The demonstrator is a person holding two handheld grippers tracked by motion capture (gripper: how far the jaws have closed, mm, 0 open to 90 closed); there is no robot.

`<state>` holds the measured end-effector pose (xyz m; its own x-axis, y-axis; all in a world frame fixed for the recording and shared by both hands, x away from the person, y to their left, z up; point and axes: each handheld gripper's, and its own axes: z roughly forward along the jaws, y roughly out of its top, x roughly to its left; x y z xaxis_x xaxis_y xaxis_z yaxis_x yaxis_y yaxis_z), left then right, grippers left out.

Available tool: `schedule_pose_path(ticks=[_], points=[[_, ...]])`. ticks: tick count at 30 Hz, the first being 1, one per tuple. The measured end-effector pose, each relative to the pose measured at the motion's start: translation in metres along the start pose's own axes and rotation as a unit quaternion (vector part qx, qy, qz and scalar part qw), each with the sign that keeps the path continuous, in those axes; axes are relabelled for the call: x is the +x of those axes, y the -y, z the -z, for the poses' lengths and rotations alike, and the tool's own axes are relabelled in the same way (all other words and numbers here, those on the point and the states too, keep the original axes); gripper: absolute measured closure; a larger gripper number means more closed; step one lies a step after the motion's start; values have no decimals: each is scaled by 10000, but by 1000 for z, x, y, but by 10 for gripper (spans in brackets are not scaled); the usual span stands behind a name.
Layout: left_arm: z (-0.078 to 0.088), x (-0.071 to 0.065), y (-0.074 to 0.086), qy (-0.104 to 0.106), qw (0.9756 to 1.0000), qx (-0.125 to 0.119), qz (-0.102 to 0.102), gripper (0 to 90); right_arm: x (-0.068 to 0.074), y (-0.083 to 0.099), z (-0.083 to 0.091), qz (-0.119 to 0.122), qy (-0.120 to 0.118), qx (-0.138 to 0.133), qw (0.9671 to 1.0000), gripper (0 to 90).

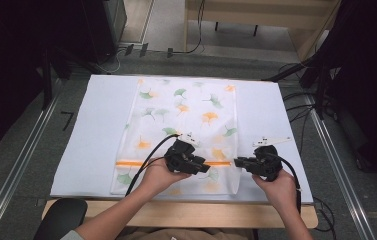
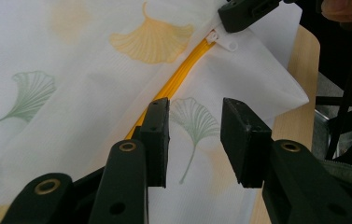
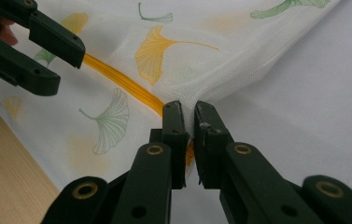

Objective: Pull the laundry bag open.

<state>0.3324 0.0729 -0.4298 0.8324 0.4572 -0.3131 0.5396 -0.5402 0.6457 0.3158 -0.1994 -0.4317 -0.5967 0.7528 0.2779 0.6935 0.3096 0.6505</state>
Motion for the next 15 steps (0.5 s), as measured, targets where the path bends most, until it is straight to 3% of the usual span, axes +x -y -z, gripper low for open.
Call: schedule_pose_path(ticks=[15], points=[[-30,-15,-9,125,9999,-15,-50,659,1,0,-2,11,35,77,10000,861]])
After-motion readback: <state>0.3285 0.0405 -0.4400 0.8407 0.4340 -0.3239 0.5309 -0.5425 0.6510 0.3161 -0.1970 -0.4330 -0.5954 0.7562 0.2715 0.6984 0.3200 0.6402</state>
